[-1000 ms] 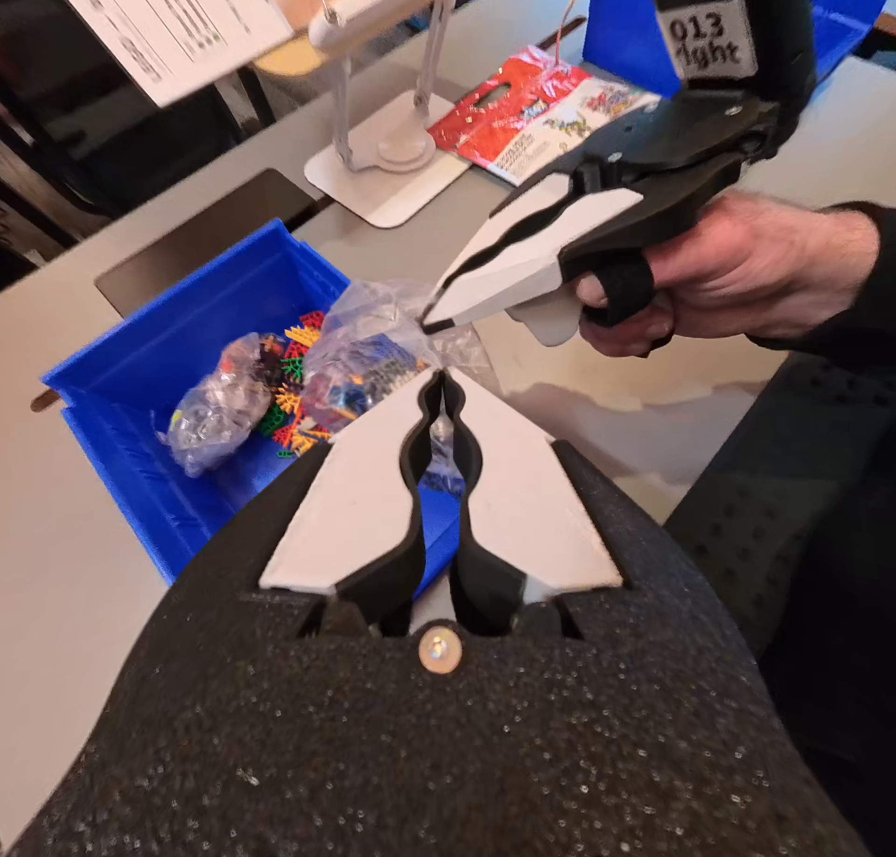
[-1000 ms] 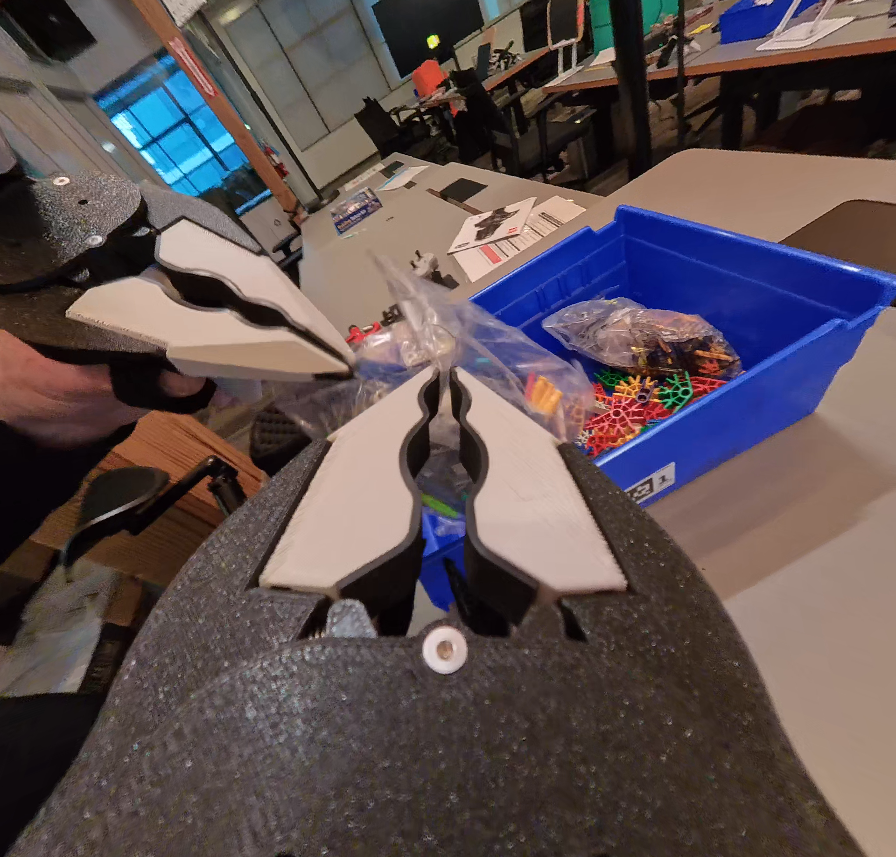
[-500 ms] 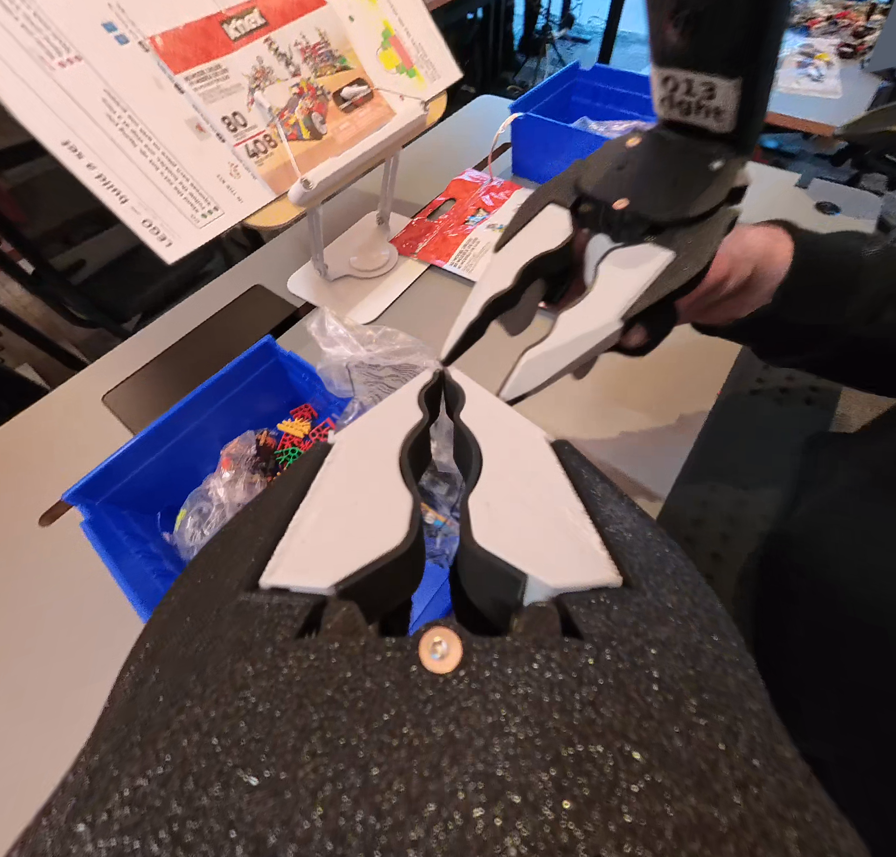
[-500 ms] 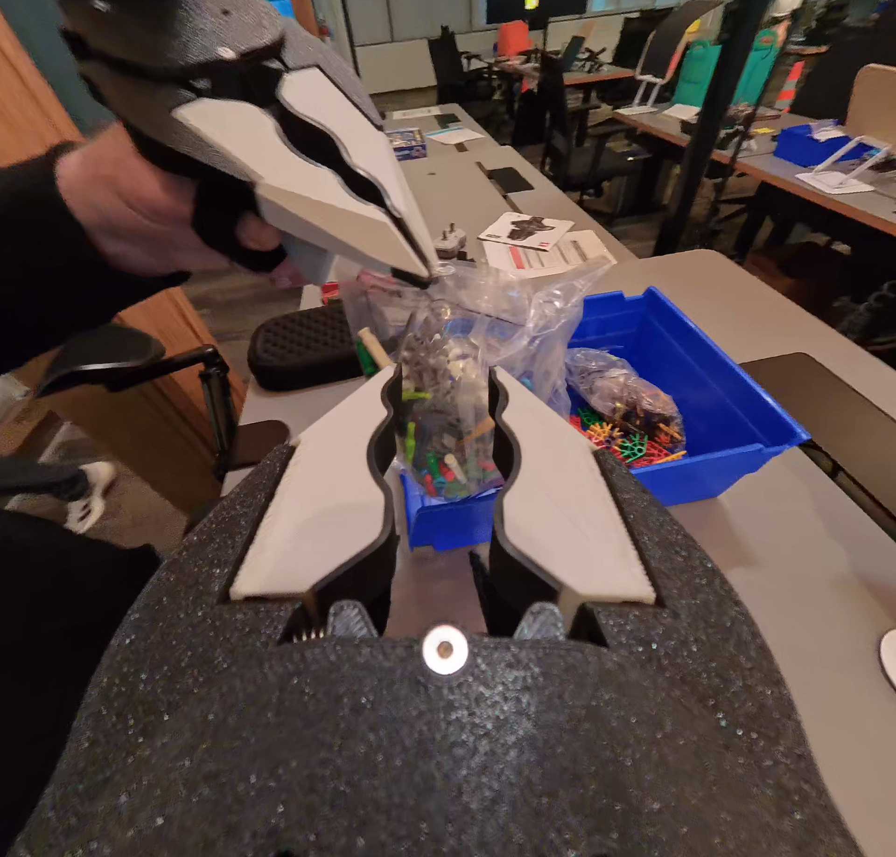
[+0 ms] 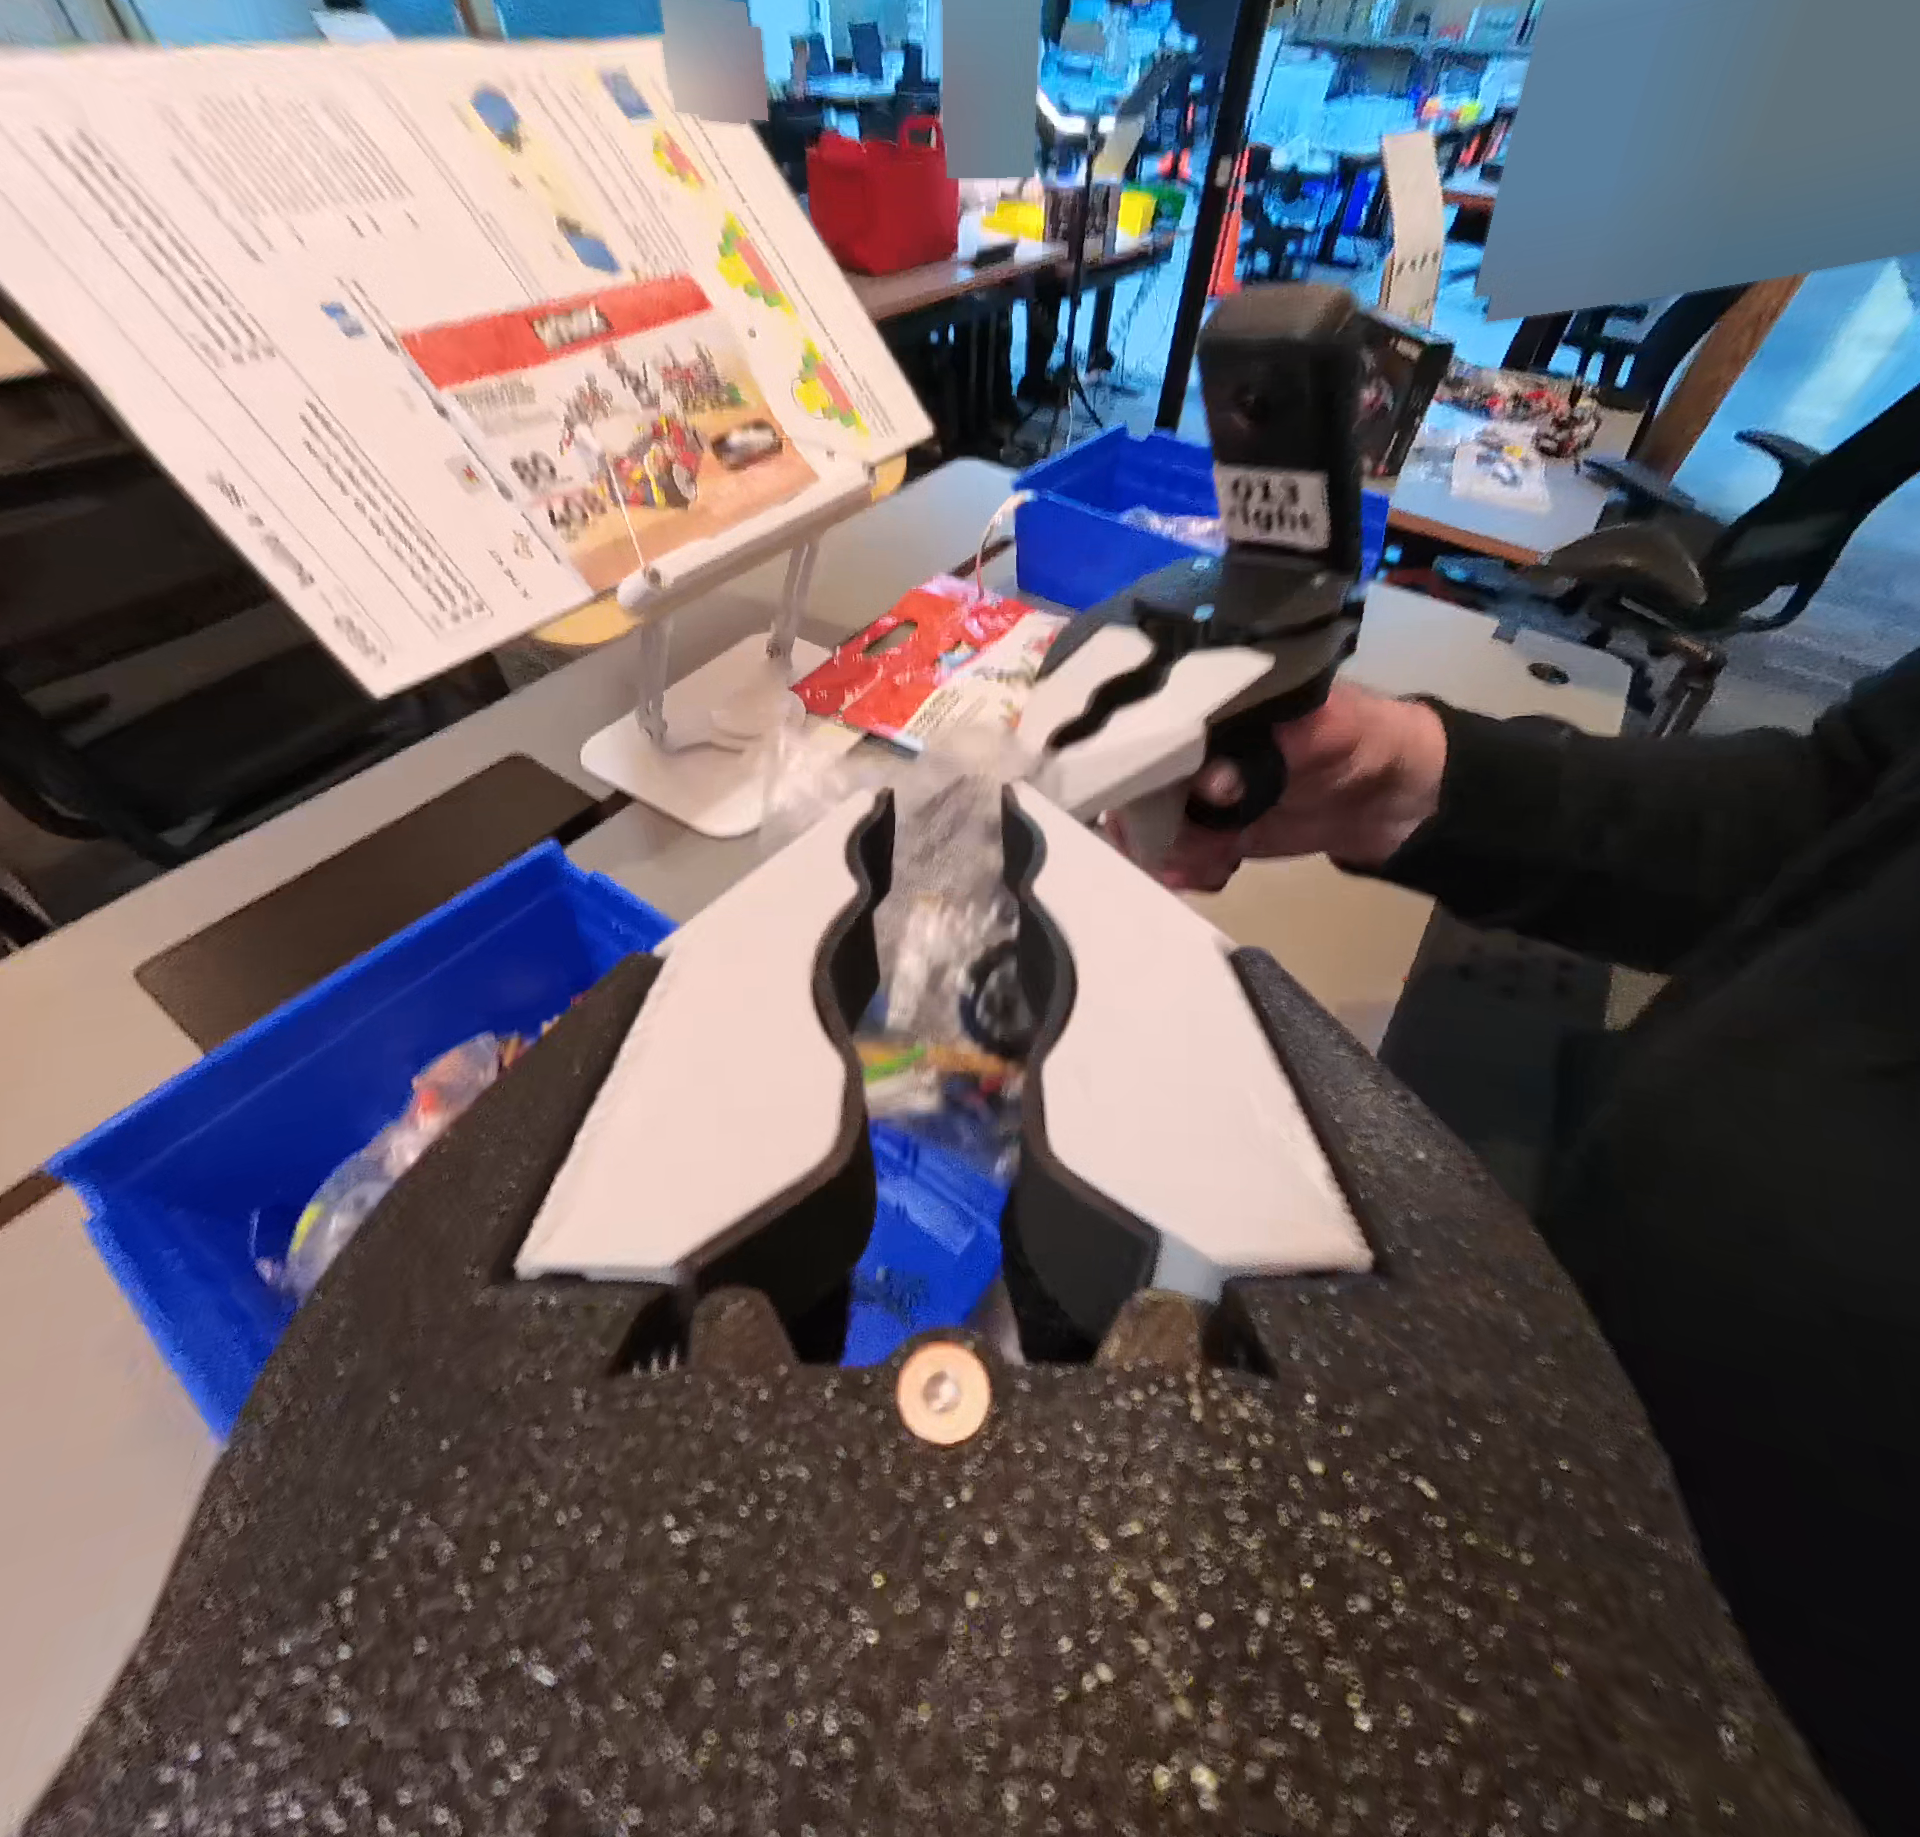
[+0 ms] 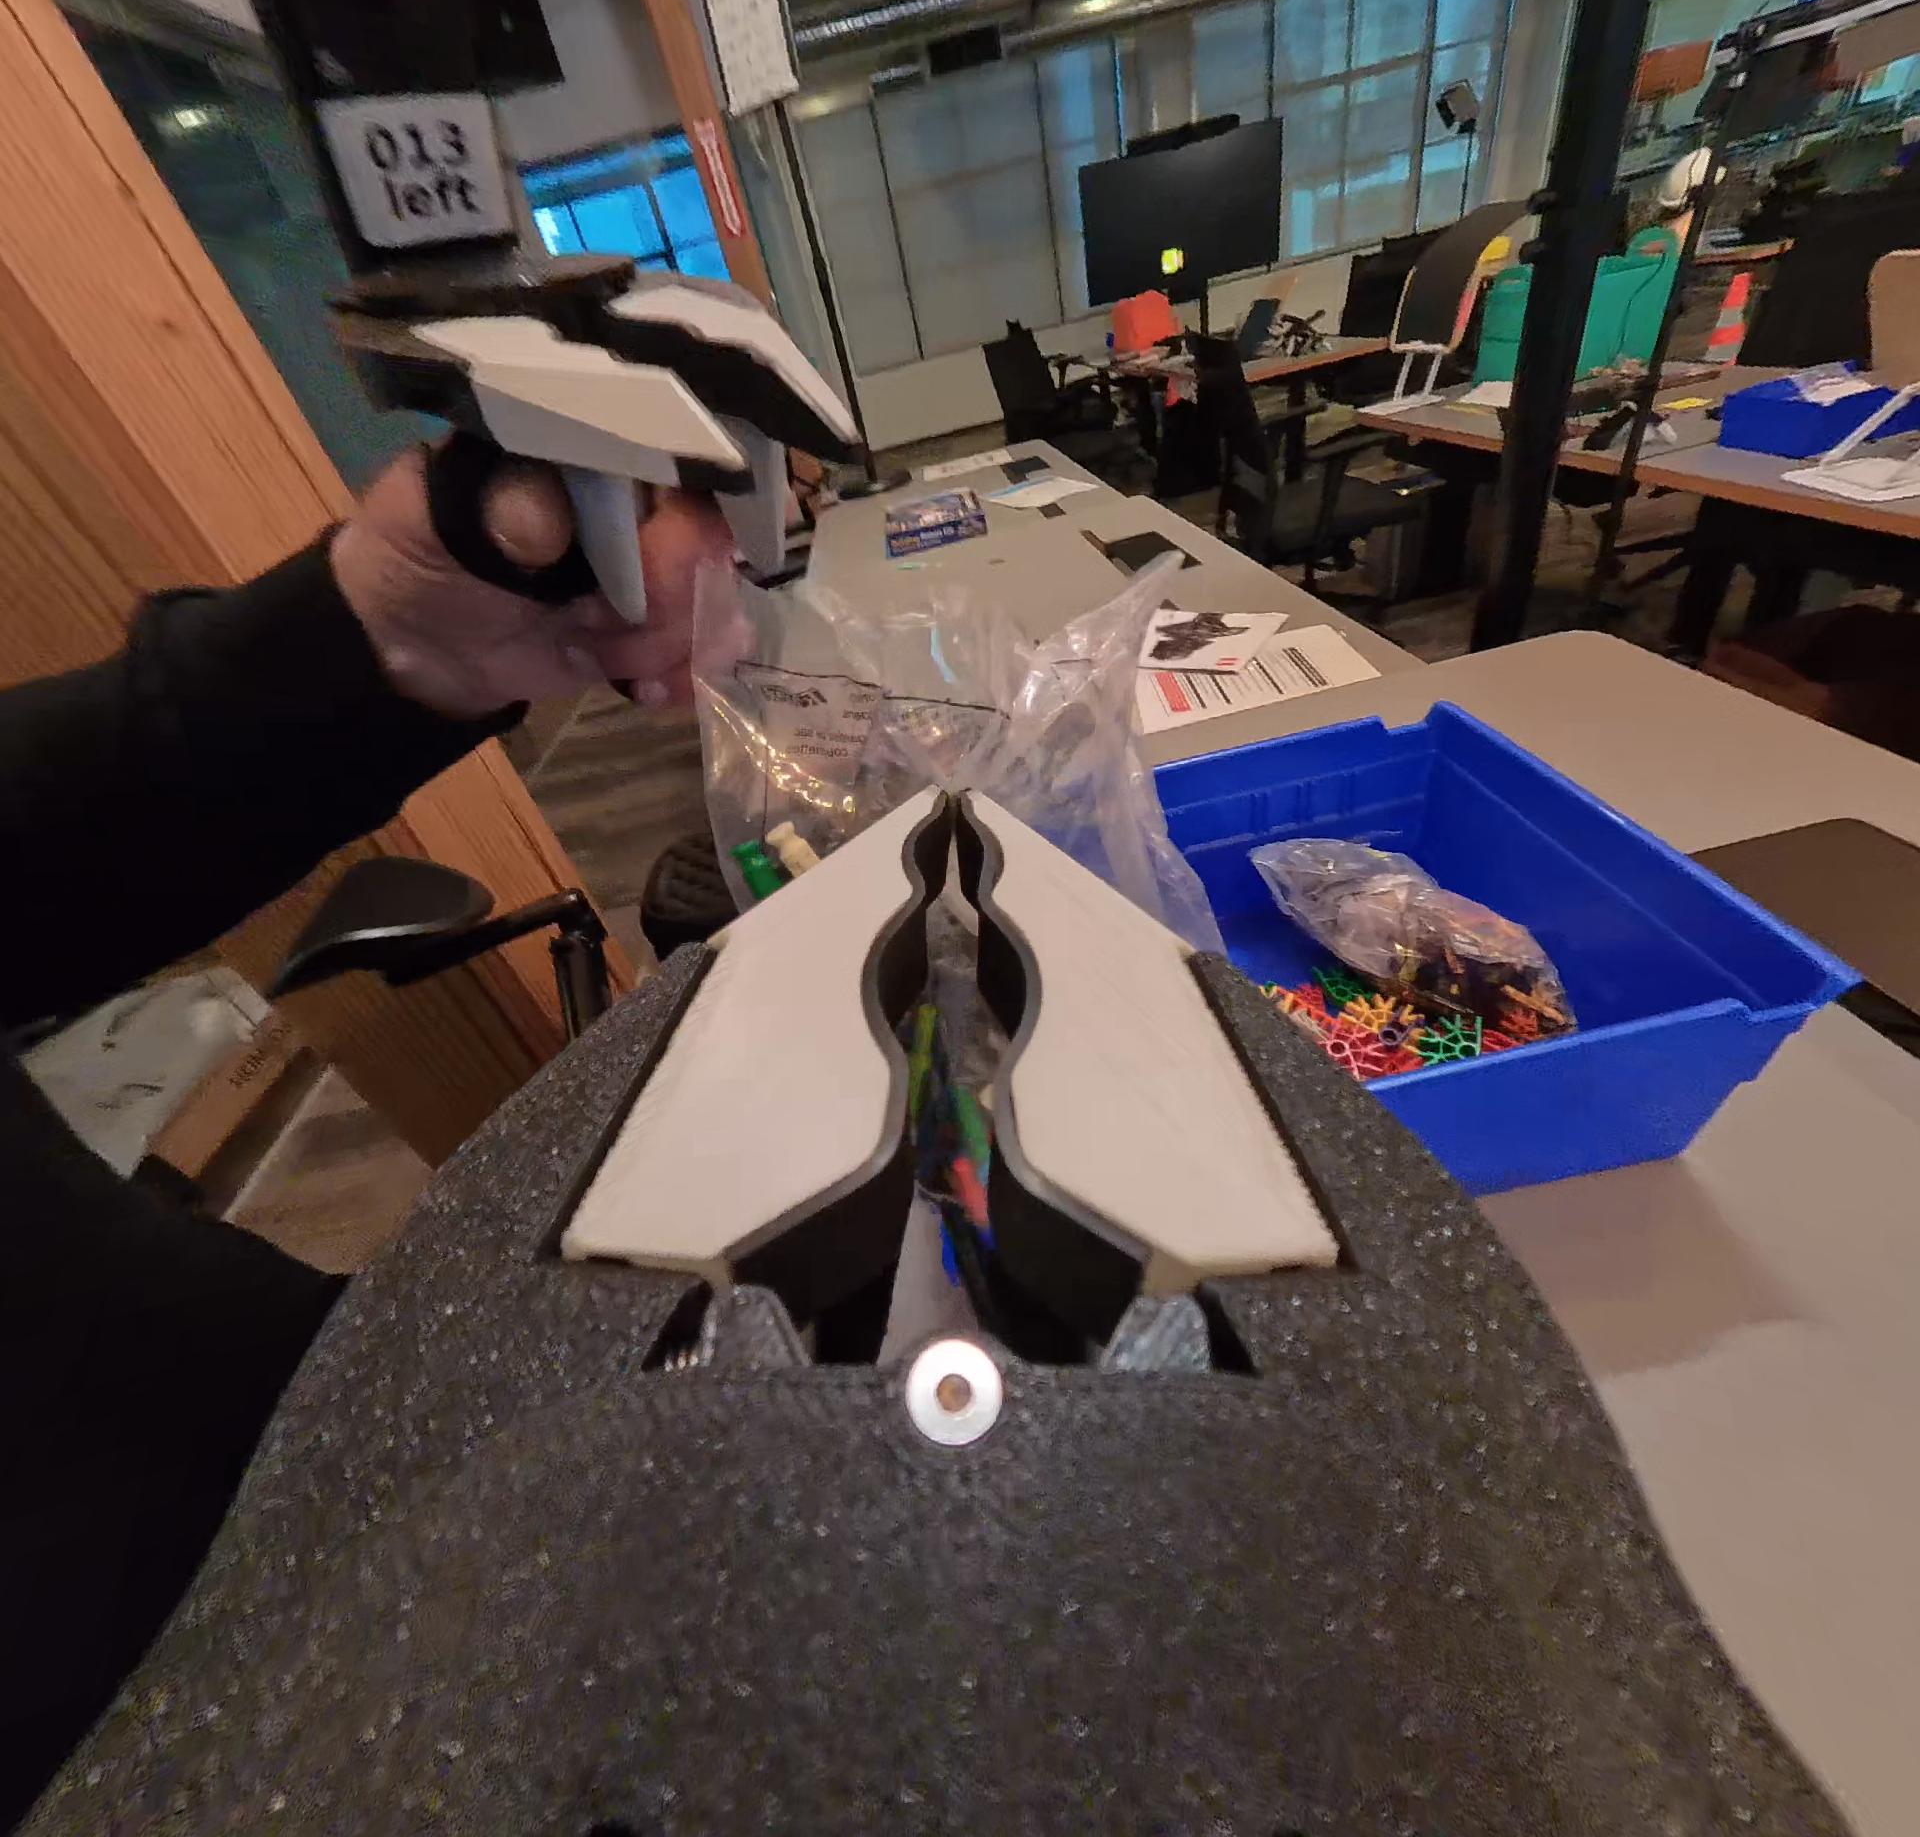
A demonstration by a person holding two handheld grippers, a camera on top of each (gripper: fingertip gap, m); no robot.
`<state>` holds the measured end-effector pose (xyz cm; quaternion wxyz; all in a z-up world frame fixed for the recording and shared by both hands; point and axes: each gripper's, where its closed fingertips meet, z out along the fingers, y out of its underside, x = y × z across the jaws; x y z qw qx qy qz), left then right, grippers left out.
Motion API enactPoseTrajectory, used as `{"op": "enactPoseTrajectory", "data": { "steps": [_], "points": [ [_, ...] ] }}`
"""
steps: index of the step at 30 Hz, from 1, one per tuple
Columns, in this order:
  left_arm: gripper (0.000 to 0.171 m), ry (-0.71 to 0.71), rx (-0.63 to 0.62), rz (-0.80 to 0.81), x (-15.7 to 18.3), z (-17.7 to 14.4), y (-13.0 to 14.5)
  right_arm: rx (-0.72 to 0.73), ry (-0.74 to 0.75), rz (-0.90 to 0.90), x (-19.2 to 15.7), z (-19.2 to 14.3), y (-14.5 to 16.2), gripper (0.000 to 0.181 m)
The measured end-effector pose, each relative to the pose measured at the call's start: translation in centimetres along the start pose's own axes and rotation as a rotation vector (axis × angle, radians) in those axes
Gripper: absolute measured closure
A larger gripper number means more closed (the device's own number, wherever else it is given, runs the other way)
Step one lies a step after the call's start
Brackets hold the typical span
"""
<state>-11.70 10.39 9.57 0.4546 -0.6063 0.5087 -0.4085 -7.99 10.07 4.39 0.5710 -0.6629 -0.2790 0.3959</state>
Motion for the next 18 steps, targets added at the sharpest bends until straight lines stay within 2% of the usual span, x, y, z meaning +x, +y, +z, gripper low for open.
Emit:
{"op": "enactPoseTrajectory", "data": {
  "steps": [3, 5, 8, 9, 14, 16, 18],
  "points": [
    [0.151, 0.022, -0.089, -0.008, -0.2, 0.7, 2.4, 0.046, -0.06, 0.046, -0.5, -1.0, -0.4, 0.181],
    [0.149, 0.078, -0.105, -0.002, 1.2, 2.0, 2.9, 0.065, -0.115, 0.071, -1.2, -1.5, -0.5, 0.181],
    [0.133, 0.126, -0.151, 0.058, 2.9, 4.3, 3.7, 0.079, -0.189, 0.08, -2.4, -2.0, -0.8, 0.181],
    [0.133, 0.163, -0.142, 0.048, 3.6, 4.9, 3.6, 0.083, -0.211, 0.078, -2.9, -2.1, -0.9, 0.181],
    [0.155, 0.302, -0.084, -0.001, 6.0, 5.9, 3.2, 0.071, -0.258, 0.072, -3.9, -3.1, -1.1, 0.181],
    [0.168, 0.279, -0.05, 0.014, 6.2, 6.0, 3.0, 0.073, -0.242, 0.068, -3.7, -3.5, -1.2, 0.181],
    [0.171, 0.245, -0.024, 0.013, 5.9, 5.8, 2.7, 0.074, -0.214, 0.05, -3.4, -3.9, -1.4, 0.181]
  ]
}}
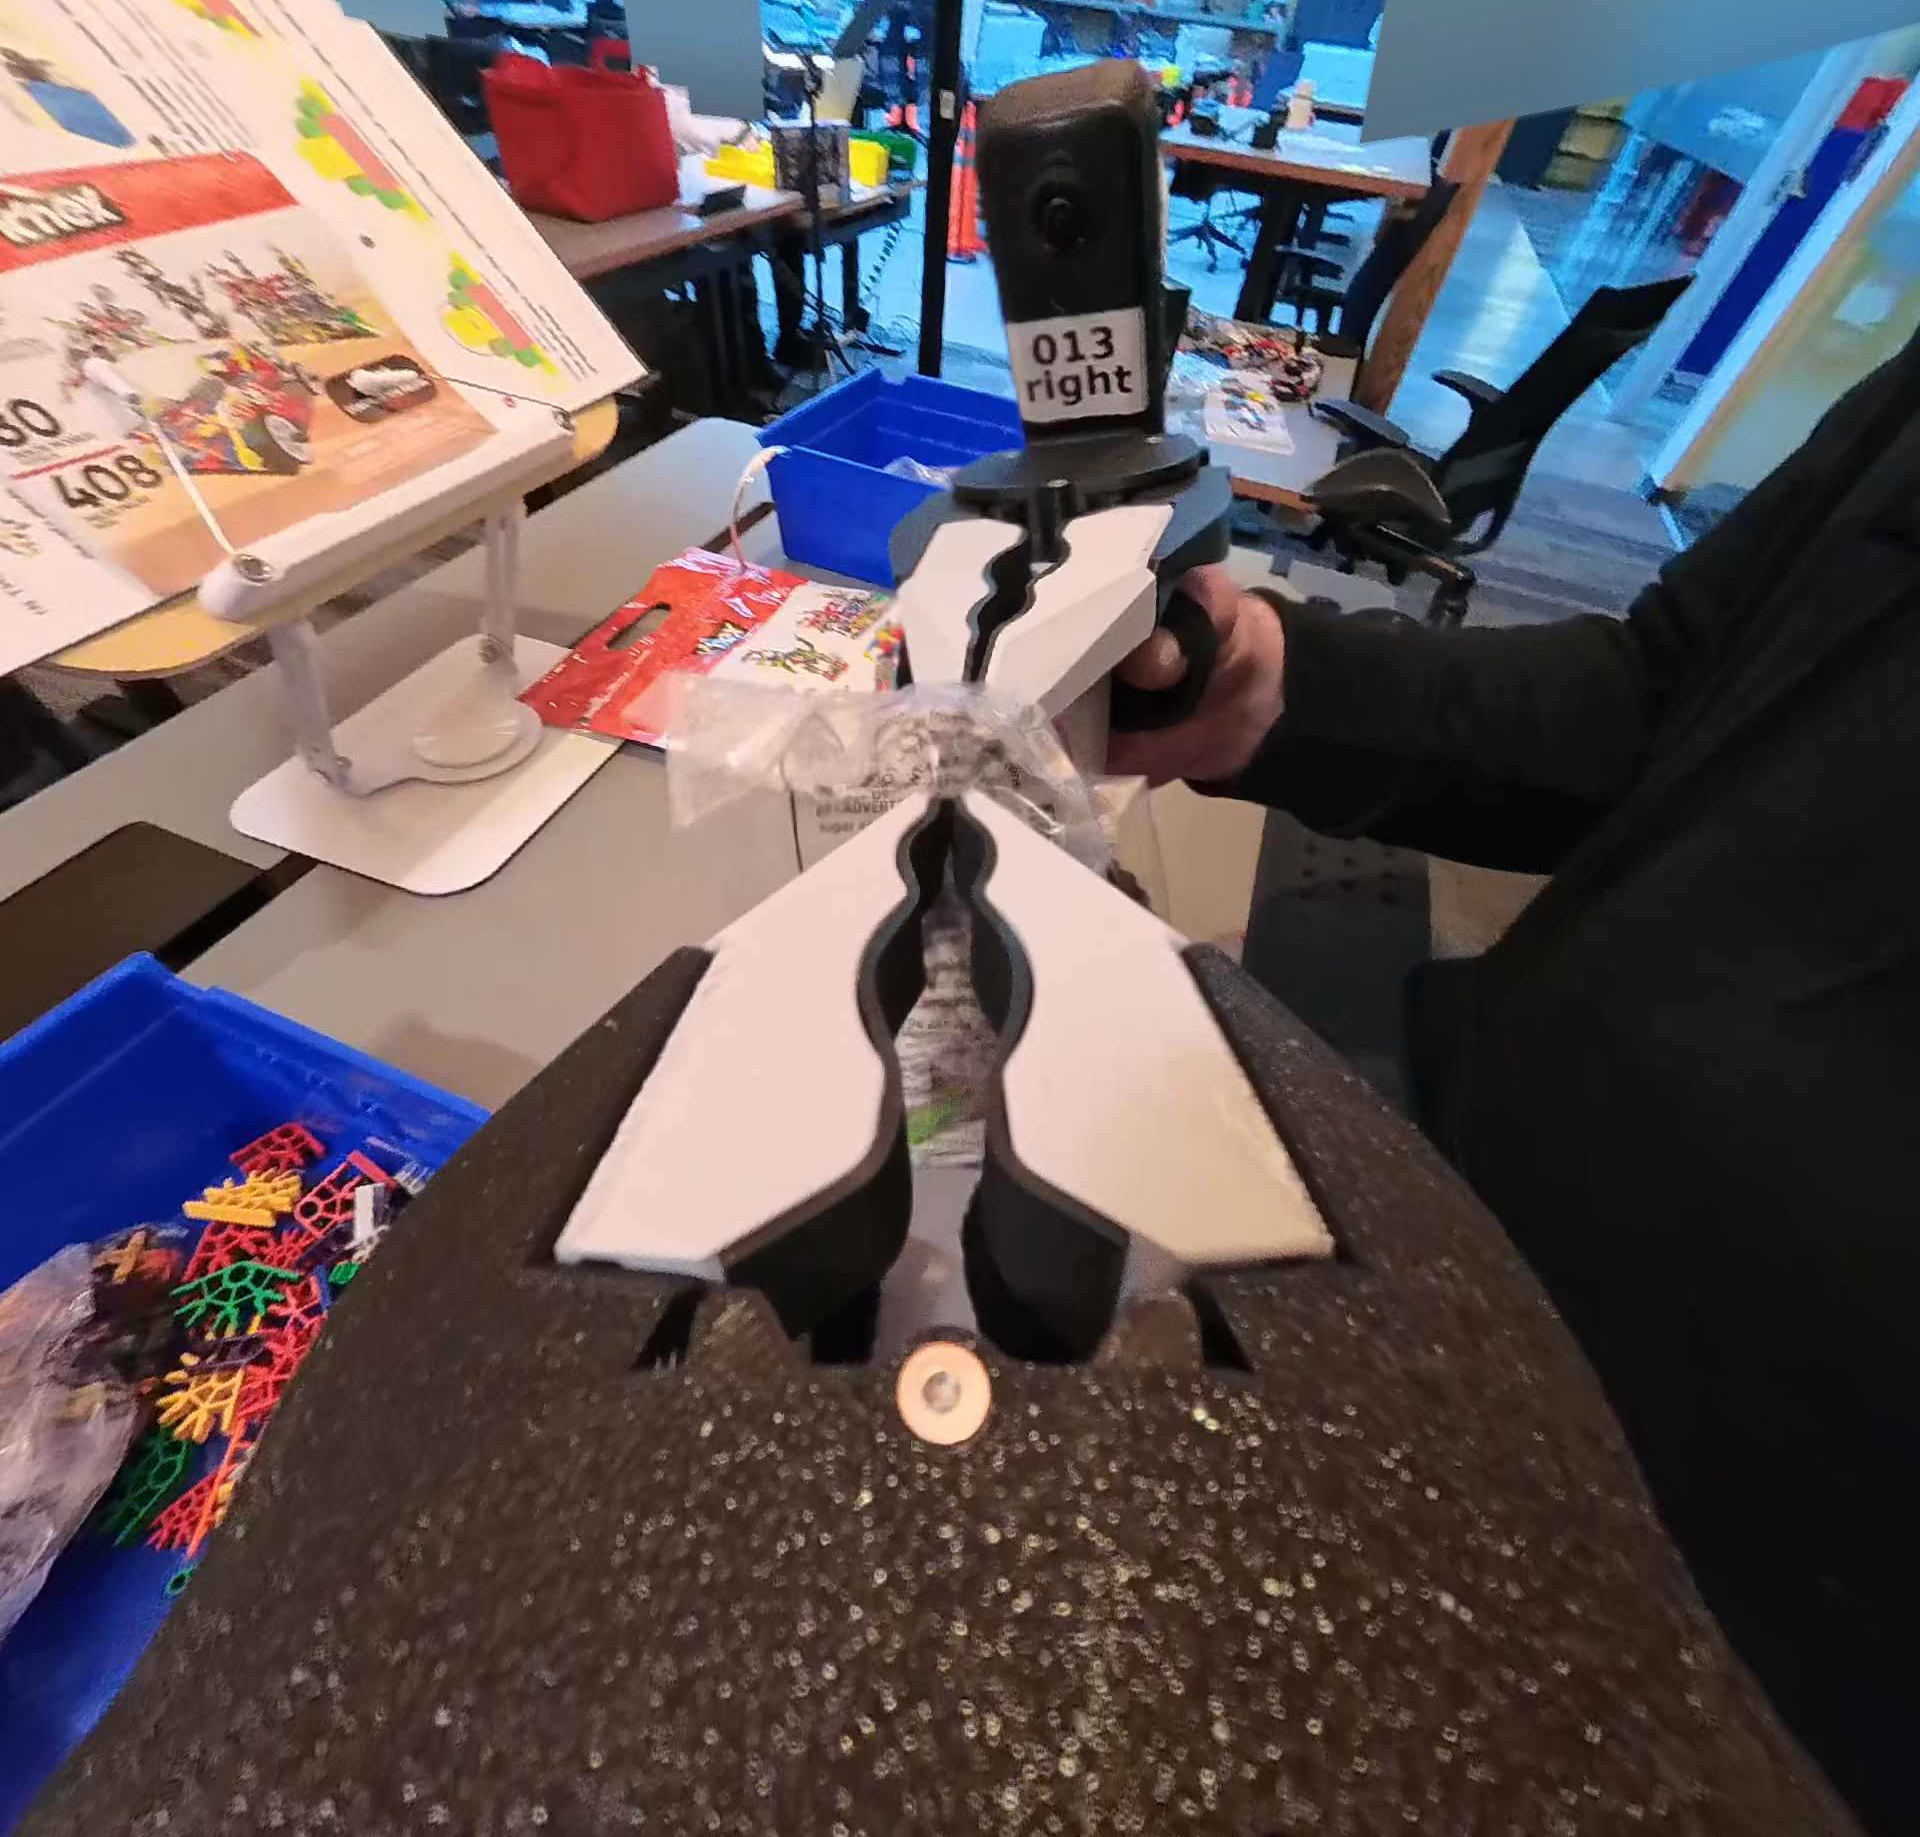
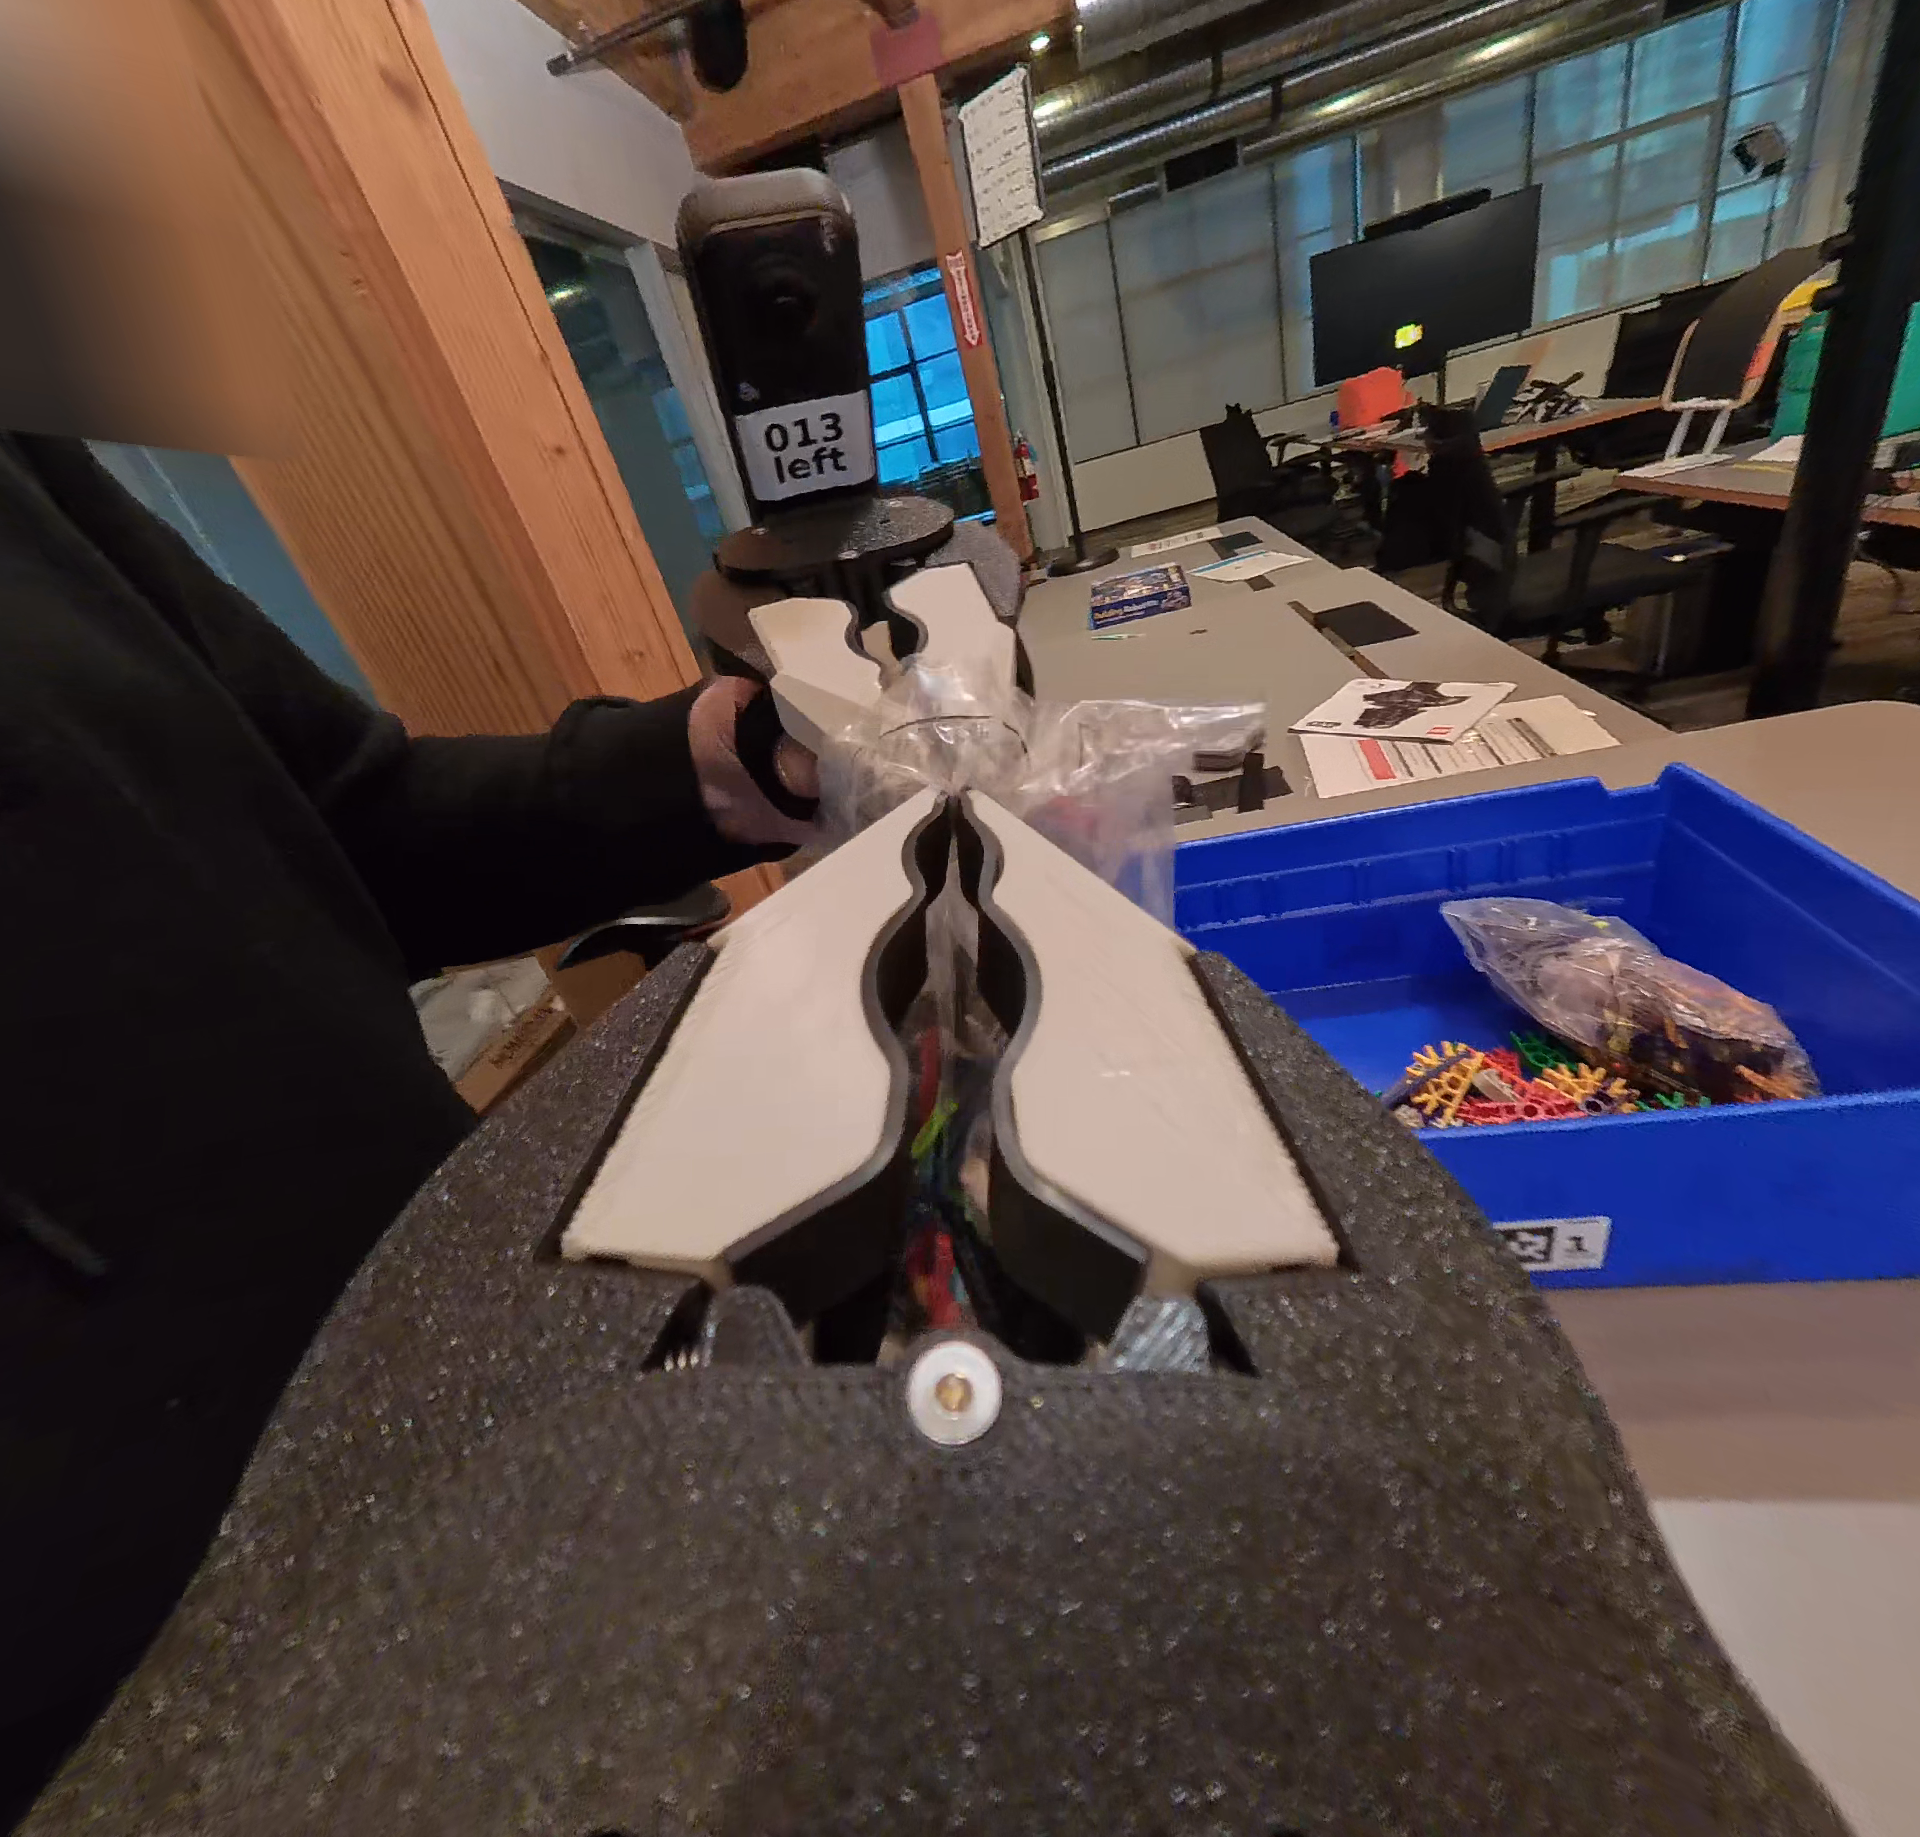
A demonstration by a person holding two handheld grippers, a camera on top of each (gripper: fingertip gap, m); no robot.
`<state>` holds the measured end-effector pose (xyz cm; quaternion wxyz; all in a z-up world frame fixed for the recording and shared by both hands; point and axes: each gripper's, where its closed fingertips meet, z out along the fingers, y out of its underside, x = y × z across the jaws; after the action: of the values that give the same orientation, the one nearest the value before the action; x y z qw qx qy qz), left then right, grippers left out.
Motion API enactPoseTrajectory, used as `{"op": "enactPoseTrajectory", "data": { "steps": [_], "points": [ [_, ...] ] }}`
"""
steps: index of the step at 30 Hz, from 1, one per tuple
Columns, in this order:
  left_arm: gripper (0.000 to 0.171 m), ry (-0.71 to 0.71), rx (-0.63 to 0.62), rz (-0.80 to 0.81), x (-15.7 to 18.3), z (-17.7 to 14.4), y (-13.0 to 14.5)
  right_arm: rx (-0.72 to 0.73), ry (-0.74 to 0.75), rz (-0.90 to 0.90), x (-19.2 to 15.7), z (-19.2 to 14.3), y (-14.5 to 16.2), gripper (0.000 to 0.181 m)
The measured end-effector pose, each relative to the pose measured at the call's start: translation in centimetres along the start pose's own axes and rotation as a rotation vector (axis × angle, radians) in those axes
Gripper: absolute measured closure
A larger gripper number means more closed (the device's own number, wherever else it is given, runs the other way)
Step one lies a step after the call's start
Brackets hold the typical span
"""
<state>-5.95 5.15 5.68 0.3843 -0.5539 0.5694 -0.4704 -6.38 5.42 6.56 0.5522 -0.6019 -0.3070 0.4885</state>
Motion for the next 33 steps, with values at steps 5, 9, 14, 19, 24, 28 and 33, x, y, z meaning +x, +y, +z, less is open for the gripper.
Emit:
{"op": "enactPoseTrajectory", "data": {
  "steps": [5, 9, 14, 19, 24, 28, 33],
  "points": [
    [0.171, -0.061, 0.023, 0.023, -0.3, -0.9, -0.6, -0.055, 0.06, -0.083, 0.2, -1.1, 0.1, 0.181],
    [0.171, -0.05, 0.002, 0.03, 0.5, -1.0, -0.3, -0.088, 0.045, -0.09, -0.5, -1.6, 0.5, 0.181],
    [0.152, -0.062, 0.018, -0.018, 0.6, -0.2, -0.1, -0.106, 0.034, -0.098, -1.5, -1.6, 0.4, 0.181],
    [0.165, 0.014, 0.017, -0.046, 2.5, 1.9, 0.9, -0.132, 0.02, -0.082, -2.3, -1.9, 1.1, 0.181],
    [0.171, 0.005, 0.043, -0.053, 2.6, 3.1, 1.1, -0.169, 0.076, -0.076, -2.0, -3.4, 1.8, 0.179],
    [0.171, 0.005, 0.013, -0.024, 2.9, 3.8, 1.0, -0.244, 0.165, -0.173, -1.9, -4.1, 2.3, 0.153],
    [0.171, -0.012, -0.048, 0.031, 2.9, 4.8, 1.2, -0.28, 0.22, -0.223, -1.3, -4.6, 2.7, 0.172]
  ]
}}
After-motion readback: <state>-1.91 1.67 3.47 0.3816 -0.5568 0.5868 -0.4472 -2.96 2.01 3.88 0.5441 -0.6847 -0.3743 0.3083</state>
